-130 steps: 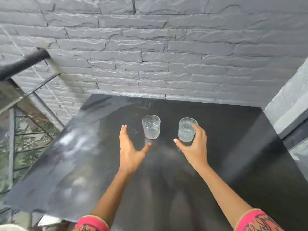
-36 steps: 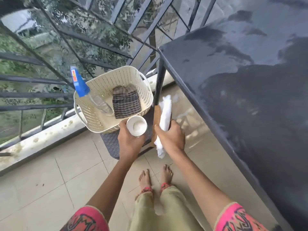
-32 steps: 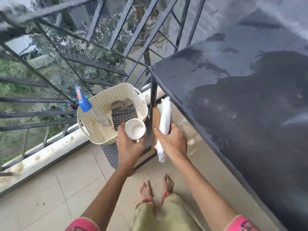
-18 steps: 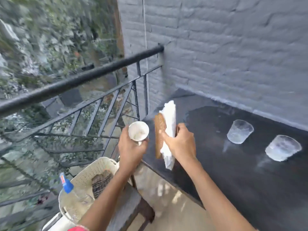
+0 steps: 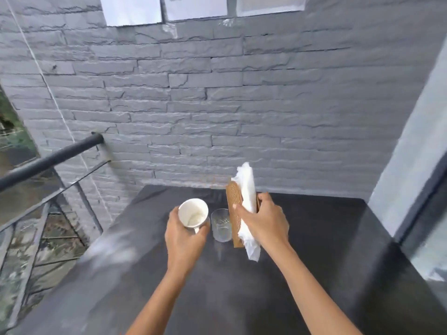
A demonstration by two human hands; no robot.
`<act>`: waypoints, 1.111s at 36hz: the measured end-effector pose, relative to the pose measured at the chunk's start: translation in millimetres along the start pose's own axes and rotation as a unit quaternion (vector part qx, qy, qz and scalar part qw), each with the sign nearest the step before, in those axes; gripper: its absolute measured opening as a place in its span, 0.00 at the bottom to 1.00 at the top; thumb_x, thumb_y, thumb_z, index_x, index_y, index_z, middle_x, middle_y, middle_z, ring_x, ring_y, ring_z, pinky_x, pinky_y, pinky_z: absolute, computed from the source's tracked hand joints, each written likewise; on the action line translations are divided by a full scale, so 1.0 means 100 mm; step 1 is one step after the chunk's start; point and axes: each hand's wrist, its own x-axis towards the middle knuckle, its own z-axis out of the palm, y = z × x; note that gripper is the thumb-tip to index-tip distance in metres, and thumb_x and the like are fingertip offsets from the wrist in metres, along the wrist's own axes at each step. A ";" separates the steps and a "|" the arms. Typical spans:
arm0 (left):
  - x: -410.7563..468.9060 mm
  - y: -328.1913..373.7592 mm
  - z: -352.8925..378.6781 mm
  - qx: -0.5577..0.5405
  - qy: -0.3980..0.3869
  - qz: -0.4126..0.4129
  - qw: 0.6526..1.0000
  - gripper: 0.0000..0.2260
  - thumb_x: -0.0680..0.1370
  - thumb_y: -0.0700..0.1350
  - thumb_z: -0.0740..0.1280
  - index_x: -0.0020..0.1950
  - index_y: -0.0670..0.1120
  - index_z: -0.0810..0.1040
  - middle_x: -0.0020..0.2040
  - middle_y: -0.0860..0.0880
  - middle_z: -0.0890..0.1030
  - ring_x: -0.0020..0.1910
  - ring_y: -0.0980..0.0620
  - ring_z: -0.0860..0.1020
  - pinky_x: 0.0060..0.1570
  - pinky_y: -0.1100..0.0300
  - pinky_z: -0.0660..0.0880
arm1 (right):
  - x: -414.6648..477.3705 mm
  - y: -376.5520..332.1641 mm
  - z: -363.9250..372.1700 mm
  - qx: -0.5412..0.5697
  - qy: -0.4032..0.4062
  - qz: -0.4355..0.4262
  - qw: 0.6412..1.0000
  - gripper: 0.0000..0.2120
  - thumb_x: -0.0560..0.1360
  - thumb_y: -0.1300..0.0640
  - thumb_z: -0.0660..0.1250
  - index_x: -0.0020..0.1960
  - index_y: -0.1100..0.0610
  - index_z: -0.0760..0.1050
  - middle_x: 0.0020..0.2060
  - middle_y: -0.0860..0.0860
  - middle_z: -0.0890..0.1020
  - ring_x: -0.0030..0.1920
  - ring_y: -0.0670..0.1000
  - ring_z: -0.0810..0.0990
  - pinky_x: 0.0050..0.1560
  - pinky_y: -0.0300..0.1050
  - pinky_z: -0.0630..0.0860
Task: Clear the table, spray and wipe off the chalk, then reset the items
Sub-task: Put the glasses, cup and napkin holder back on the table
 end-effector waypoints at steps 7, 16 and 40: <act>-0.16 0.23 1.18 -0.030 -0.058 -0.016 0.998 0.22 0.67 0.47 0.76 0.55 0.57 0.69 0.46 0.60 0.76 0.44 0.59 0.76 0.40 0.70 0.68 | 0.61 1.30 -0.64 -0.046 0.018 0.089 0.995 0.19 0.70 0.37 0.65 0.47 0.50 0.66 0.38 0.45 0.76 0.37 0.49 0.75 0.30 0.41 0.65; -0.28 0.31 2.07 -0.010 -0.118 -0.018 0.993 0.24 0.68 0.43 0.76 0.59 0.51 0.70 0.51 0.52 0.76 0.48 0.49 0.76 0.46 0.60 0.71 | 1.26 2.59 -1.02 -0.063 0.030 0.188 0.980 0.19 0.74 0.39 0.63 0.53 0.53 0.67 0.43 0.48 0.77 0.38 0.50 0.75 0.31 0.41 0.66; -0.02 0.17 2.77 0.044 -0.121 -0.053 0.990 0.24 0.69 0.48 0.76 0.59 0.54 0.68 0.51 0.53 0.75 0.49 0.51 0.75 0.46 0.59 0.70 | 2.13 3.49 -0.69 -0.108 -0.039 0.285 0.952 0.23 0.75 0.39 0.62 0.56 0.58 0.66 0.49 0.54 0.78 0.45 0.54 0.78 0.45 0.48 0.74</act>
